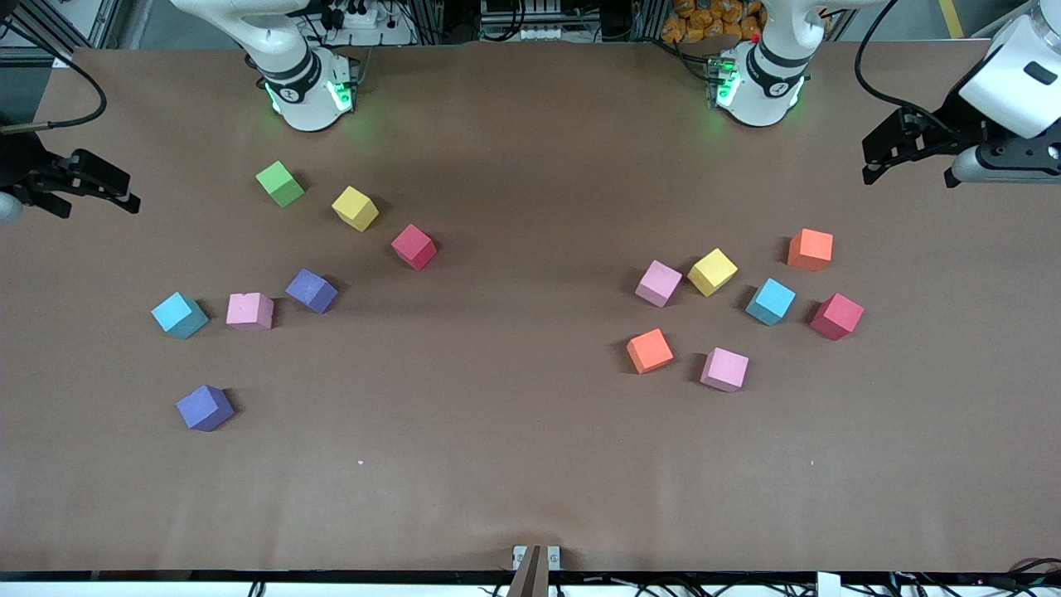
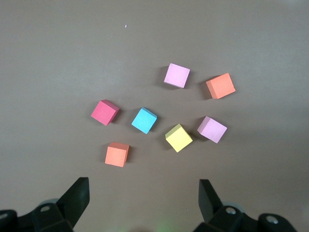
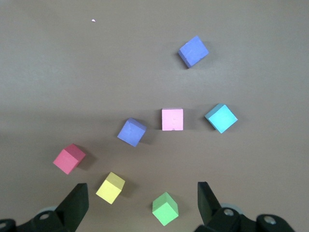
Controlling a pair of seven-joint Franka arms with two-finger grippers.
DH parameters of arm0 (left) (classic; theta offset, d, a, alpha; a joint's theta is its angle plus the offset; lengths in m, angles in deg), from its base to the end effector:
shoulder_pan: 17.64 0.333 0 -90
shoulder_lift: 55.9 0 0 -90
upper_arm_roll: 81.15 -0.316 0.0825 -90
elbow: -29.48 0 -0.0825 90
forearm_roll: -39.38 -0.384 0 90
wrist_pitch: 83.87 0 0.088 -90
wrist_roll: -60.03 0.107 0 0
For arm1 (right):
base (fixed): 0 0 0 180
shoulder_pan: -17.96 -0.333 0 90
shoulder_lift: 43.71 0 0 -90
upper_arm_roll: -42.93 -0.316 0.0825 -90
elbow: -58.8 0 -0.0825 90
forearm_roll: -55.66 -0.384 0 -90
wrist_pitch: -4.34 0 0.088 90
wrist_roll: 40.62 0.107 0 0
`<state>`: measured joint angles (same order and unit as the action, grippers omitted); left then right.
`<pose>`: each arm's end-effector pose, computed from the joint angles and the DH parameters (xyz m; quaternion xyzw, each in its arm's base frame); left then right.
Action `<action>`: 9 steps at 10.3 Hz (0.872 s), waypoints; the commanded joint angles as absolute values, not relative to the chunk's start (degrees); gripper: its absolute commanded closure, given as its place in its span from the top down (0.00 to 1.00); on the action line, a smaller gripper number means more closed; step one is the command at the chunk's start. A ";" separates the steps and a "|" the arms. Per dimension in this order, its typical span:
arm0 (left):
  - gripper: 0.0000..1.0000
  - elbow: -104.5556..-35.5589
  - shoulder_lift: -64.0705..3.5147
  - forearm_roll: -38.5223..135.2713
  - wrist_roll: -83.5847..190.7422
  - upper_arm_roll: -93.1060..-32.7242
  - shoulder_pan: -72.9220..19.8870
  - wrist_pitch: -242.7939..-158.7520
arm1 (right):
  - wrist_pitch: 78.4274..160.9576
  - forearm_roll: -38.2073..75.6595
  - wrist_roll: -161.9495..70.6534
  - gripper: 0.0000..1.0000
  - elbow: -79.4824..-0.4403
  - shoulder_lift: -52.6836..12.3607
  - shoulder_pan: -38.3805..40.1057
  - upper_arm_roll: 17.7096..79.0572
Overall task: Form number 2 with 11 blocks
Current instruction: 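Move the left gripper down over the yellow cube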
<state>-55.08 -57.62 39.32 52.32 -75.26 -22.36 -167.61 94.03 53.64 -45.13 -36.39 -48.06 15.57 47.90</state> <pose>0.5241 -0.0991 0.6754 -0.9996 0.0252 -0.0080 0.0008 0.5289 -0.0218 0.6224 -0.9996 -0.0169 0.0089 0.0215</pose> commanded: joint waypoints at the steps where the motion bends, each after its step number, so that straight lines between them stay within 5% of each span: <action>1: 1.00 -56.30 -58.54 37.72 53.70 -74.82 -22.04 -168.51 | 91.89 55.74 -45.54 1.00 -36.21 -48.99 14.98 47.68; 9: 1.00 -56.30 -58.36 36.31 53.27 -74.74 -22.39 -168.51 | 90.82 55.92 -45.45 1.00 -34.89 -48.64 13.83 48.12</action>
<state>-55.35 -57.62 37.89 52.76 -75.14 -22.43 -167.99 91.54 55.10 -45.30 -34.90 -48.12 13.96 47.83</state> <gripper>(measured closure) 0.000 0.000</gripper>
